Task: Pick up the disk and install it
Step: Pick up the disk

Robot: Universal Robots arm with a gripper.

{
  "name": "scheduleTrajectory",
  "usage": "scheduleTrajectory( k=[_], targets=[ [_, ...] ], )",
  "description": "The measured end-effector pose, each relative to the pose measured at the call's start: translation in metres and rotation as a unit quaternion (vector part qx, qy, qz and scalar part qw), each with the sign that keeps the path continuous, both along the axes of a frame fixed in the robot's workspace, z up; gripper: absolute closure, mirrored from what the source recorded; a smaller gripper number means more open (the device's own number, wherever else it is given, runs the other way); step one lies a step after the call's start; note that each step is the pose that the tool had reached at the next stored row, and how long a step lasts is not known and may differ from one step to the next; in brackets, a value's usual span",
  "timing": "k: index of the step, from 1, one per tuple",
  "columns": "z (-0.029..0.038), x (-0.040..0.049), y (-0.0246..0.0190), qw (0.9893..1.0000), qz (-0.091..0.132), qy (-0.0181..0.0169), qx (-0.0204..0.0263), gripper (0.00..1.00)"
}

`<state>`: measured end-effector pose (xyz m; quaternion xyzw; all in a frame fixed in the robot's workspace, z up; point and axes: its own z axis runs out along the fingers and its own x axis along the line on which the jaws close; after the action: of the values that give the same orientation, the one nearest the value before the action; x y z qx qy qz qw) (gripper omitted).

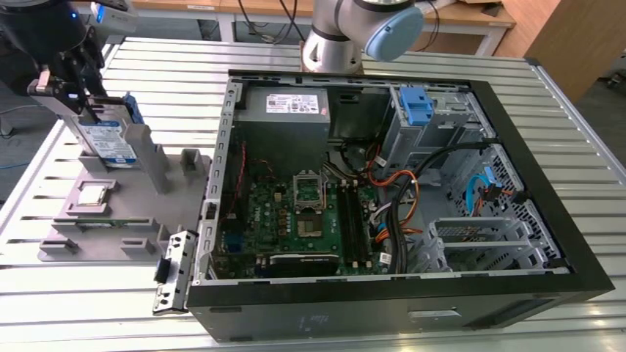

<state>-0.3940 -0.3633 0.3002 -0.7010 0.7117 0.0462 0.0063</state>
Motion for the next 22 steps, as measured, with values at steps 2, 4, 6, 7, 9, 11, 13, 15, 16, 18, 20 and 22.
scheduleTrajectory(
  k=[2,4,6,7,9,11,13,15,16,18,20,22],
  targets=[
    [0.0000,0.0000,0.0001,1.0000,0.000,0.0000,0.0000,0.47],
    [0.0000,0.0000,0.0001,1.0000,0.000,0.0000,0.0000,0.48],
    [0.0000,0.0000,0.0001,1.0000,0.000,0.0000,0.0000,0.55],
    [-0.0001,0.0000,0.0001,1.0000,0.000,0.0000,0.0000,0.55],
    [-0.0001,0.0000,0.0002,1.0000,0.000,0.0000,0.0000,0.55],
    [-0.0001,0.0000,0.0002,1.0000,0.000,0.0000,0.0000,0.55],
    [-0.0001,0.0000,0.0002,1.0000,0.000,0.0000,0.0000,0.55],
    [-0.0001,0.0000,0.0003,1.0000,0.000,0.0000,0.0000,0.55],
    [-0.0001,0.0000,0.0003,1.0000,0.000,0.0000,0.0000,0.55],
    [0.0001,0.0000,0.0003,1.0000,0.000,0.0001,0.0000,0.55],
    [0.0003,0.0000,0.0003,1.0000,0.000,0.0000,0.0000,0.55],
    [0.0004,0.0000,0.0003,1.0000,0.000,0.0000,0.0000,0.55]
  ],
)
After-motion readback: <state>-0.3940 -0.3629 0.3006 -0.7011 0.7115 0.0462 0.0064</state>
